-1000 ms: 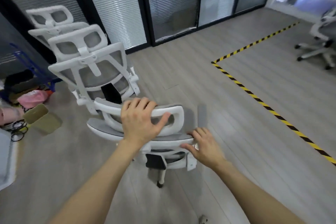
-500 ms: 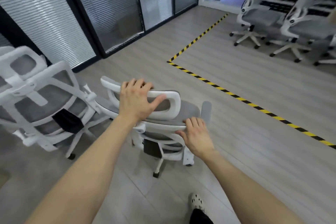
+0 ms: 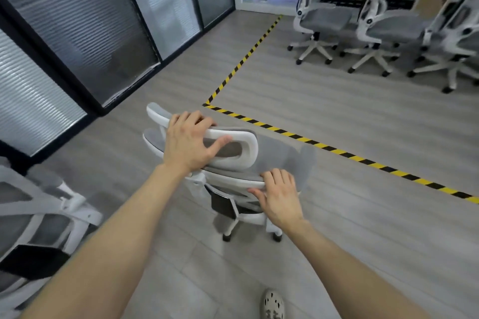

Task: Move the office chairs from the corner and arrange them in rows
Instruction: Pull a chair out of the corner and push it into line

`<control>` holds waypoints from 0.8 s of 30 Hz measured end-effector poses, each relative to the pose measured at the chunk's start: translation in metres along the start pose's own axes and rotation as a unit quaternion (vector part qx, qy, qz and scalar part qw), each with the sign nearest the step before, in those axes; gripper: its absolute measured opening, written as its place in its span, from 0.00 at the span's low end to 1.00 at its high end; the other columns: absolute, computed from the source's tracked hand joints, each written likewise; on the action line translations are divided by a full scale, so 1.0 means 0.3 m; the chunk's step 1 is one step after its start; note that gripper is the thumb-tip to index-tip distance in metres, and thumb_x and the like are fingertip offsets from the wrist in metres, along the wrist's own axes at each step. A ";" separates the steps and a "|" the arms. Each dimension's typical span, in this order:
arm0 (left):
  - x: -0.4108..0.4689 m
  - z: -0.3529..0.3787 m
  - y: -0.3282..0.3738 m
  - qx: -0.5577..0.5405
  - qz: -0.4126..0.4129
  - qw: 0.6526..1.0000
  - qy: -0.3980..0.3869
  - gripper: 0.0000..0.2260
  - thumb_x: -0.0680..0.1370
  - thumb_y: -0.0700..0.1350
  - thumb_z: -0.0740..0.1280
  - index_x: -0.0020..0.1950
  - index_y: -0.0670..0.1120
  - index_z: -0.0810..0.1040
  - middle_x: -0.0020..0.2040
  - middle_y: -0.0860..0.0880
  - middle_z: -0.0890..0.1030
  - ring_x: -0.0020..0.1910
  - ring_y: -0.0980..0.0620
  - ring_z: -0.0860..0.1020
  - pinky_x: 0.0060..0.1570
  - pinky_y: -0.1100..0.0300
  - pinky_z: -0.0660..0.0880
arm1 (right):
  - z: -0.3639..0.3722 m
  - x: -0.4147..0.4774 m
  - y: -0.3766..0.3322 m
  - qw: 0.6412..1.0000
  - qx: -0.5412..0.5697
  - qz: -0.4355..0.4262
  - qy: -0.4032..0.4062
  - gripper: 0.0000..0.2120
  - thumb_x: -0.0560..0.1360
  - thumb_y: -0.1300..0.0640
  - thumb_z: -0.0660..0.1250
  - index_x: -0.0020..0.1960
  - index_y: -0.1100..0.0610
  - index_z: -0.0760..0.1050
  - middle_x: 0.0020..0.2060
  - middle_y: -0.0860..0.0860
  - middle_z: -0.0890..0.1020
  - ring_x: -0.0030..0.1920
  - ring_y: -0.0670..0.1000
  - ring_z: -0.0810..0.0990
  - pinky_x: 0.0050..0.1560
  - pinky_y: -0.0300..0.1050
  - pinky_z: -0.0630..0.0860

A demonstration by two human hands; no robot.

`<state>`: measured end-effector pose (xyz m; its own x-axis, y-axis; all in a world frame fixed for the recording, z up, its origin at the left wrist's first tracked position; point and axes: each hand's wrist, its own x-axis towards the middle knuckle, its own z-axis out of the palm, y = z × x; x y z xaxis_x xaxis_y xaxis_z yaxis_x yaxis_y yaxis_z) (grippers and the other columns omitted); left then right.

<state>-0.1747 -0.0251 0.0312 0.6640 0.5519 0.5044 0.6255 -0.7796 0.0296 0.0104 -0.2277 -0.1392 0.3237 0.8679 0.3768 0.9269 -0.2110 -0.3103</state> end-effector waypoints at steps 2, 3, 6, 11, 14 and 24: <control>0.111 0.086 0.007 -0.015 0.011 1.000 0.006 0.28 0.82 0.75 0.60 0.55 0.52 0.84 0.51 0.52 0.78 0.51 0.46 0.75 0.60 0.46 0.71 | 0.021 0.095 0.079 1.000 -0.005 0.012 0.005 0.24 0.86 0.34 0.60 0.57 0.55 0.77 0.51 0.52 0.76 0.53 0.59 0.75 0.64 0.55 0.74; 0.166 0.131 0.015 -0.023 0.011 1.000 0.010 0.27 0.82 0.74 0.61 0.56 0.52 0.84 0.52 0.52 0.79 0.52 0.46 0.75 0.61 0.46 0.71 | 0.027 0.142 0.121 1.000 -0.002 0.020 0.005 0.24 0.86 0.34 0.59 0.57 0.56 0.77 0.51 0.52 0.76 0.53 0.59 0.75 0.63 0.55 0.74; 0.356 0.253 0.039 -0.023 0.005 1.000 -0.009 0.28 0.83 0.74 0.60 0.59 0.52 0.84 0.53 0.51 0.78 0.55 0.45 0.75 0.68 0.45 0.70 | 0.039 0.301 0.258 0.999 0.002 0.039 -0.010 0.25 0.85 0.34 0.59 0.61 0.55 0.77 0.53 0.52 0.77 0.55 0.59 0.75 0.65 0.55 0.73; 0.697 0.439 0.045 -0.036 0.036 0.998 -0.031 0.31 0.82 0.77 0.54 0.59 0.54 0.82 0.55 0.53 0.78 0.56 0.46 0.75 0.69 0.45 0.68 | 0.063 0.554 0.452 0.997 -0.001 0.078 -0.003 0.23 0.85 0.34 0.63 0.65 0.53 0.77 0.56 0.50 0.78 0.59 0.57 0.76 0.67 0.53 0.74; 0.903 0.567 0.047 -0.051 0.061 0.997 -0.021 0.32 0.82 0.78 0.52 0.57 0.55 0.82 0.54 0.53 0.78 0.55 0.46 0.75 0.68 0.44 0.69 | 0.096 0.696 0.552 0.994 -0.005 0.105 0.020 0.22 0.85 0.35 0.65 0.66 0.53 0.77 0.56 0.49 0.77 0.58 0.55 0.74 0.67 0.51 0.73; 1.585 0.959 0.084 -0.096 0.174 0.980 -0.031 0.29 0.83 0.75 0.56 0.56 0.52 0.80 0.53 0.51 0.79 0.53 0.45 0.75 0.68 0.44 0.69 | 0.175 1.166 0.862 0.972 -0.036 0.230 0.039 0.23 0.85 0.34 0.64 0.66 0.53 0.76 0.56 0.48 0.76 0.60 0.55 0.74 0.68 0.50 0.72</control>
<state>0.2747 0.3027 0.0234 0.8505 0.2548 0.4602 0.2723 -0.9618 0.0294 0.3534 0.0450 -0.1333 0.7176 0.6380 0.2793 0.6909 -0.6015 -0.4010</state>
